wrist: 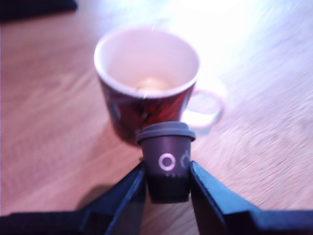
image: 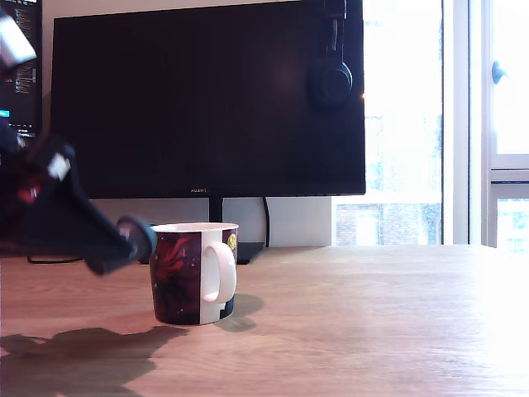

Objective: Pick up the coffee capsules from the table one by one and drop them inside the nearest coffee cup

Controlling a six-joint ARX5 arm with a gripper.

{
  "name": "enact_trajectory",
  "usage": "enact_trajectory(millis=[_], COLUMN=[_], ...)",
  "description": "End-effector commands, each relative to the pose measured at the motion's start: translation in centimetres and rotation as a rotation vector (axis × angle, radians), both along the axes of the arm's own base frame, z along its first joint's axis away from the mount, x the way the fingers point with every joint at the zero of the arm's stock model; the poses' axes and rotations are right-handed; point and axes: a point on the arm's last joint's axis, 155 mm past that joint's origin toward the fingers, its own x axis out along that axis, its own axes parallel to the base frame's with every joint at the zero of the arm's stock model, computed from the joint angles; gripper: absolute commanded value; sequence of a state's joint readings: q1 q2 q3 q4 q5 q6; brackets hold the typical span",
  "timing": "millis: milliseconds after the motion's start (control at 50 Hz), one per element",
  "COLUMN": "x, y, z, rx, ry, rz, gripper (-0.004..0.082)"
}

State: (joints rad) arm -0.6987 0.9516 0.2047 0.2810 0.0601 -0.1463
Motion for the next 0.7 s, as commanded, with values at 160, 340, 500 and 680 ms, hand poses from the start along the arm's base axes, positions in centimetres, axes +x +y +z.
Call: enact_trajectory(millis=[160,340,500,680], x=[-0.2,-0.2,-0.2,-0.1], y=[-0.1,-0.1,-0.1,-0.7], z=[2.6,3.7,3.9,5.0], rx=[-0.059,-0.082,-0.087,-0.108], ry=[-0.076,-0.103,-0.109,-0.122], rz=[-0.013,-0.014,-0.014,-0.034], gripper=[0.0108,0.0108,0.0108,0.0108])
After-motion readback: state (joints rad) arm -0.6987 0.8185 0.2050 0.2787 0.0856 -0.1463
